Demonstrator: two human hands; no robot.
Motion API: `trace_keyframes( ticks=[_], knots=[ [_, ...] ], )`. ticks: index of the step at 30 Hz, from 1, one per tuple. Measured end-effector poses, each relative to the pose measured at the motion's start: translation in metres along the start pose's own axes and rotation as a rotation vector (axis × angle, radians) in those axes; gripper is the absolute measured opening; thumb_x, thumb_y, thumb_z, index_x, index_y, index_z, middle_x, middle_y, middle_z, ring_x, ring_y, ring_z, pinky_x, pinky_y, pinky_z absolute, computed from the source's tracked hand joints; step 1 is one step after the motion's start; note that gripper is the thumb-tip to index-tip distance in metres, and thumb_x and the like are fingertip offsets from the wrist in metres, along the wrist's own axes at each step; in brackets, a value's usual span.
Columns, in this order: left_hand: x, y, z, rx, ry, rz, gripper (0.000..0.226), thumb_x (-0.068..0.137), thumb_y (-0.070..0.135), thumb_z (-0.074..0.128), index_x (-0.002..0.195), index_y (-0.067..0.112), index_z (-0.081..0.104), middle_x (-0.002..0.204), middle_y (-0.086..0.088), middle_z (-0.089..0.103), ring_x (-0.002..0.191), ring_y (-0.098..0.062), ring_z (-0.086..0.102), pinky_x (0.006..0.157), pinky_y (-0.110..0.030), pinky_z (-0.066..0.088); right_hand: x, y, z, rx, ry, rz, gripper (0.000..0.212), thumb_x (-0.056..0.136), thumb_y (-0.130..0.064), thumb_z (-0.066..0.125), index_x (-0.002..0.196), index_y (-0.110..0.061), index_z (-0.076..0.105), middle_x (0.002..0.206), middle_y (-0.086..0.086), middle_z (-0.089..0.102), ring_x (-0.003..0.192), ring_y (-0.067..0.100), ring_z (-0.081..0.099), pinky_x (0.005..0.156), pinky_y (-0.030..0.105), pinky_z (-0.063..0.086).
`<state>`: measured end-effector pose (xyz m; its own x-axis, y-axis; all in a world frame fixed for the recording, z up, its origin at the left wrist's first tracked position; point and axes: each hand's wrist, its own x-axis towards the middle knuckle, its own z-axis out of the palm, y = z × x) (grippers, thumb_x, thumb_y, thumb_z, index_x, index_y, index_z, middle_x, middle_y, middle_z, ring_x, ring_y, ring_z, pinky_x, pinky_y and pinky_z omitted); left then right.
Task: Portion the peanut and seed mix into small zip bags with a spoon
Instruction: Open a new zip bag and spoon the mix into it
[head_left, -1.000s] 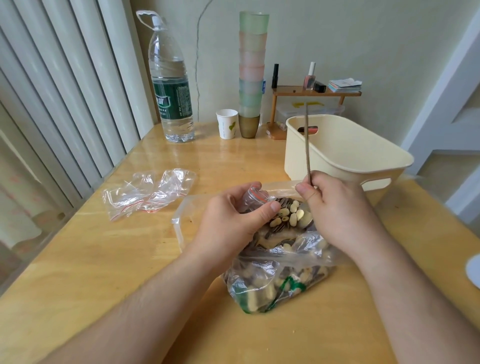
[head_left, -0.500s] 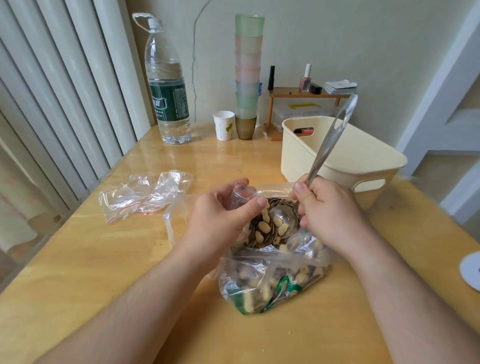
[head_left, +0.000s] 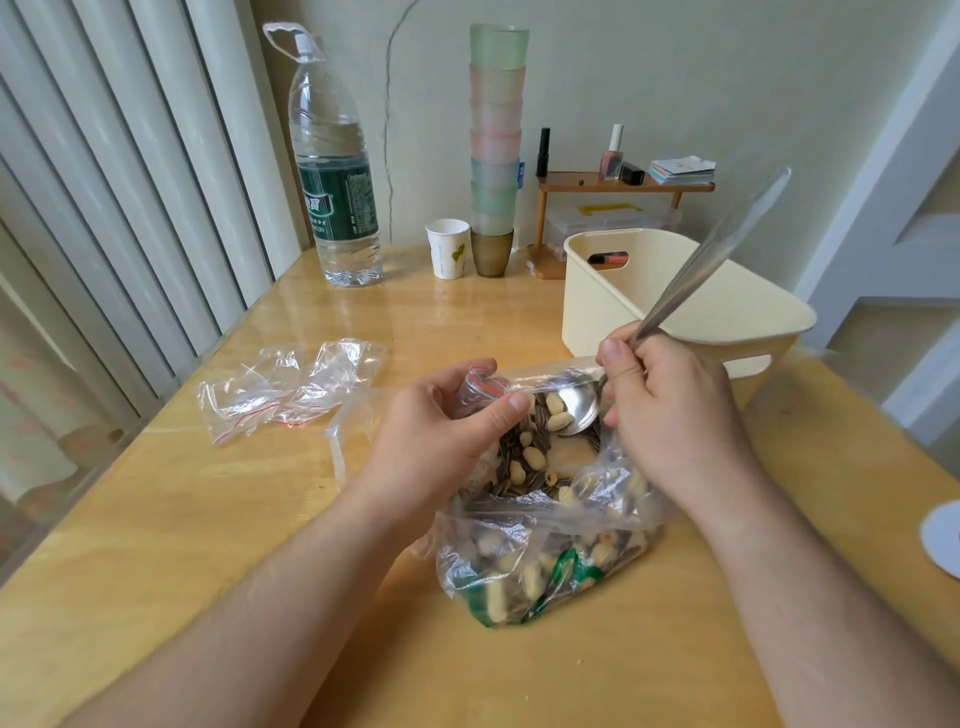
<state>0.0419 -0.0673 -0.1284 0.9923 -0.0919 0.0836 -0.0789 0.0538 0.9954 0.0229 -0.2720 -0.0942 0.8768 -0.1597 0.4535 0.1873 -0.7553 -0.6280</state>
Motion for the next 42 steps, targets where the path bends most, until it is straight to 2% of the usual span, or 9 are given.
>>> trace_keyframes(
  ticks=[3,6,9,11,16,26,32,39,42],
  knots=[
    [0.0,0.0,-0.001,0.006,0.004,0.004,0.06,0.078,0.033,0.085,0.132,0.016,0.067,0.079,0.014,0.071,0.052,0.006,0.054,0.053,-0.005,0.039,0.0,-0.003,-0.001,-0.01,0.001,-0.014,0.028,0.109,-0.036,0.046,0.088,-0.024,0.062,0.075,-0.008,0.064,0.076,0.009,0.061,0.061,0.01,0.037],
    [-0.001,0.001,0.0,0.006,0.003,0.004,0.069,0.071,0.04,0.085,0.133,0.016,0.067,0.085,0.01,0.073,0.053,0.006,0.055,0.052,-0.005,0.039,-0.001,-0.003,-0.001,-0.057,-0.086,-0.022,0.027,0.108,-0.036,0.047,0.094,-0.022,0.064,0.087,-0.004,0.067,0.08,0.017,0.059,0.065,0.029,0.038],
    [0.0,0.001,0.001,0.0,-0.006,-0.01,0.065,0.074,0.035,0.084,0.133,0.014,0.067,0.071,0.016,0.066,0.045,0.005,0.051,0.046,-0.004,0.036,-0.003,-0.003,0.002,-0.099,-0.132,0.011,0.033,0.108,-0.038,0.047,0.096,-0.017,0.067,0.086,0.001,0.068,0.081,0.024,0.058,0.065,0.032,0.035],
    [0.0,0.0,0.001,0.004,-0.008,-0.015,0.059,0.079,0.03,0.085,0.133,0.013,0.067,0.068,0.018,0.065,0.045,0.006,0.051,0.047,-0.004,0.037,-0.005,-0.005,0.005,-0.104,-0.144,0.017,0.035,0.107,-0.042,0.046,0.097,-0.017,0.068,0.086,0.003,0.069,0.082,0.027,0.061,0.069,0.035,0.044],
    [-0.002,0.003,0.002,-0.019,0.003,-0.018,0.059,0.078,0.03,0.085,0.131,0.014,0.067,0.081,0.009,0.075,0.065,0.002,0.062,0.062,-0.011,0.047,-0.012,-0.012,0.014,-0.003,-0.246,-0.021,0.028,0.105,-0.046,0.051,0.081,-0.033,0.059,0.074,-0.007,0.067,0.071,0.017,0.067,0.071,0.036,0.056],
    [-0.002,0.002,-0.001,-0.042,0.004,-0.019,0.064,0.072,0.04,0.086,0.129,0.017,0.068,0.098,-0.002,0.081,0.086,-0.009,0.071,0.085,-0.03,0.055,-0.013,-0.018,0.016,0.129,-0.309,0.142,0.028,0.106,-0.043,0.053,0.086,-0.027,0.065,0.066,-0.007,0.073,0.049,0.009,0.068,0.065,0.036,0.059],
    [-0.001,0.008,-0.008,-0.08,-0.024,-0.002,0.062,0.073,0.033,0.082,0.13,0.015,0.066,0.078,0.008,0.075,0.071,-0.004,0.063,0.07,-0.017,0.05,-0.008,-0.015,0.006,0.165,-0.169,0.151,0.031,0.107,-0.039,0.05,0.081,-0.027,0.064,0.066,-0.007,0.07,0.051,0.013,0.067,0.067,0.041,0.06],
    [-0.002,0.009,-0.015,0.101,-0.058,0.09,0.067,0.073,0.031,0.087,0.135,0.015,0.065,0.097,0.008,0.078,0.083,0.0,0.069,0.077,-0.014,0.051,-0.003,-0.016,-0.017,0.282,0.107,0.031,0.033,0.105,-0.044,0.052,0.081,-0.025,0.064,0.066,-0.007,0.068,0.057,0.019,0.063,0.068,0.052,0.059],
    [-0.006,0.006,-0.012,0.361,-0.051,0.188,0.071,0.072,0.04,0.092,0.137,0.026,0.066,0.108,0.018,0.078,0.106,0.003,0.07,0.094,-0.023,0.055,-0.002,-0.016,-0.024,0.33,0.21,-0.07,0.029,0.1,-0.054,0.047,0.087,-0.033,0.063,0.067,-0.009,0.067,0.062,0.022,0.065,0.067,0.053,0.057]
  ],
)
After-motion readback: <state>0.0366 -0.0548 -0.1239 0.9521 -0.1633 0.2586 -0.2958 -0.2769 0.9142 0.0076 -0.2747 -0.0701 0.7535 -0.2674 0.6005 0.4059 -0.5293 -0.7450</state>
